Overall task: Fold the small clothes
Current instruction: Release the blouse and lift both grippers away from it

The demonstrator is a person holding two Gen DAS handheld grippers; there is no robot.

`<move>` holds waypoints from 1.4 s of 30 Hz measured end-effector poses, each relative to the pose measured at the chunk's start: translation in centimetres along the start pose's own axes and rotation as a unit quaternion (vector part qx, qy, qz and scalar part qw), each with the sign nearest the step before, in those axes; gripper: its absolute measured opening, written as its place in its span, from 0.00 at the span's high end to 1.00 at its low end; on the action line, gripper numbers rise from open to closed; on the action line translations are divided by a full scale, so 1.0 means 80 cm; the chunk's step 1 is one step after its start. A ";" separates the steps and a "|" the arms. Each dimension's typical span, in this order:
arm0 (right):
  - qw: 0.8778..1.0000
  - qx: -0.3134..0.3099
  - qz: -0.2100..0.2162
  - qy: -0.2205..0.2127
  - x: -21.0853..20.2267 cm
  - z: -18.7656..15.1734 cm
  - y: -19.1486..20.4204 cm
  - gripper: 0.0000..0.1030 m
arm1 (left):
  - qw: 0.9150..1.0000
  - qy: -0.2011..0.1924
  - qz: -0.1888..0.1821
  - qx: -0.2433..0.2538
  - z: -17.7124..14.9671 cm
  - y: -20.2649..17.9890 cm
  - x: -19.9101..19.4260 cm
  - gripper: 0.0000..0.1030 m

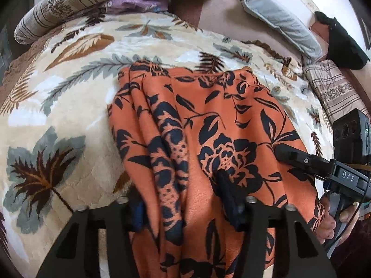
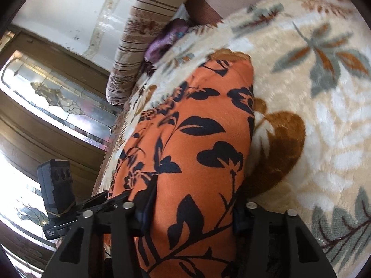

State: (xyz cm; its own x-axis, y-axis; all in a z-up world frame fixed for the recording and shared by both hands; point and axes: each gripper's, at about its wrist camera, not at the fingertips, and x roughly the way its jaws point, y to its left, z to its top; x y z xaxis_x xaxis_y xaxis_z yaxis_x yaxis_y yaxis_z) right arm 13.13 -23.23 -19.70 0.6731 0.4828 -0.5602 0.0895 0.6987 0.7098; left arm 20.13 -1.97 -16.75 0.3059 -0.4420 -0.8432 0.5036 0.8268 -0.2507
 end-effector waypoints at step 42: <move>0.996 0.021 -0.070 -0.045 -0.205 -0.022 -0.107 0.43 | 0.997 -0.027 0.035 0.058 -0.048 -0.180 -0.008 0.59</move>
State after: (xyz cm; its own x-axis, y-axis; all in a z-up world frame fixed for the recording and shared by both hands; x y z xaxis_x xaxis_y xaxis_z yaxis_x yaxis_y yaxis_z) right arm 0.05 -36.24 -17.34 0.7150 0.3314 -0.6157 0.2170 0.7319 0.6459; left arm 9.56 -12.27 -14.46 0.3853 -0.4047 -0.8293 0.5682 0.8122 -0.1324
